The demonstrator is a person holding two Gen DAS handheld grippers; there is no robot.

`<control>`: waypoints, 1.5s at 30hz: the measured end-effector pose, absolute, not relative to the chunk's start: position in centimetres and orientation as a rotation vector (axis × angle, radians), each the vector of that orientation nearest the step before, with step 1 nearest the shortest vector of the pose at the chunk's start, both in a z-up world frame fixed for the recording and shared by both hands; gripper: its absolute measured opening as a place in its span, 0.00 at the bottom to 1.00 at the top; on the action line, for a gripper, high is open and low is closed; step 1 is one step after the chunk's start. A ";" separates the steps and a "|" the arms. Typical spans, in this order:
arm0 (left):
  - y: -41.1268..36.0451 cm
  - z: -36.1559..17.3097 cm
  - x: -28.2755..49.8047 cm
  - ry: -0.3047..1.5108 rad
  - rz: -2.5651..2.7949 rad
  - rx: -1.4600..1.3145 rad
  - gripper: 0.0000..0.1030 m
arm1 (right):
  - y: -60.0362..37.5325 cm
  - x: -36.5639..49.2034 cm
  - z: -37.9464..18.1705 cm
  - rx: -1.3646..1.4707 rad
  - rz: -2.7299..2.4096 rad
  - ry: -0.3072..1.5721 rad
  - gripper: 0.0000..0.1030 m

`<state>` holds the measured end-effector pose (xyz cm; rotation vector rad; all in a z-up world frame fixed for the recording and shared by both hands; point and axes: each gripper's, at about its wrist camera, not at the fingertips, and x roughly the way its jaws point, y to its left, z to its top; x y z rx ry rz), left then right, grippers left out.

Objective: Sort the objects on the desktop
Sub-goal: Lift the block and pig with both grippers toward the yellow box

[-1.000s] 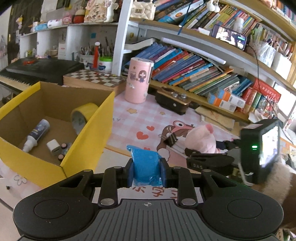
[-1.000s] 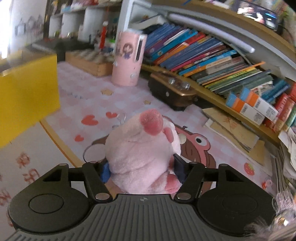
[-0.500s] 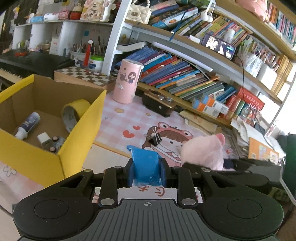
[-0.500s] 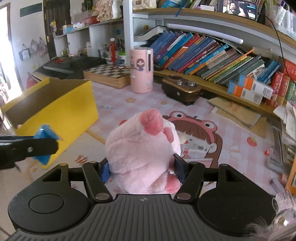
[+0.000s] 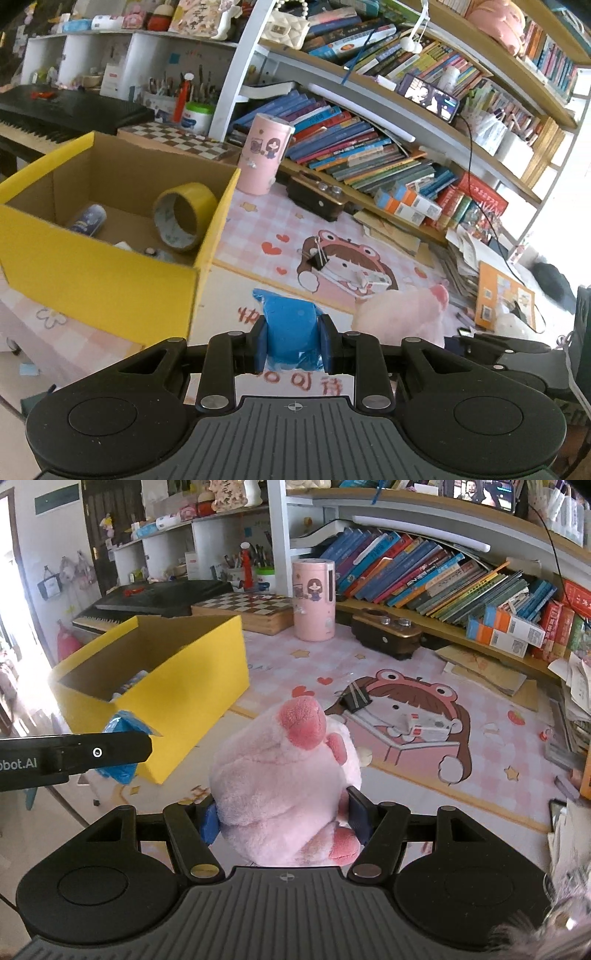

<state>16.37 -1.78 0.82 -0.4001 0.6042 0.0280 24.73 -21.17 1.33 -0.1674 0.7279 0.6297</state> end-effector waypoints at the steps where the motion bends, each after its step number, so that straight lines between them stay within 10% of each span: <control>1: -1.4 0.8 15.9 0.606 0.021 -0.403 0.25 | -20.8 24.1 1.3 -0.167 0.625 0.729 0.61; 45: 11.9 -1.8 -2.8 0.664 0.090 -0.552 0.25 | -7.3 4.7 -0.5 -0.198 0.739 0.844 0.61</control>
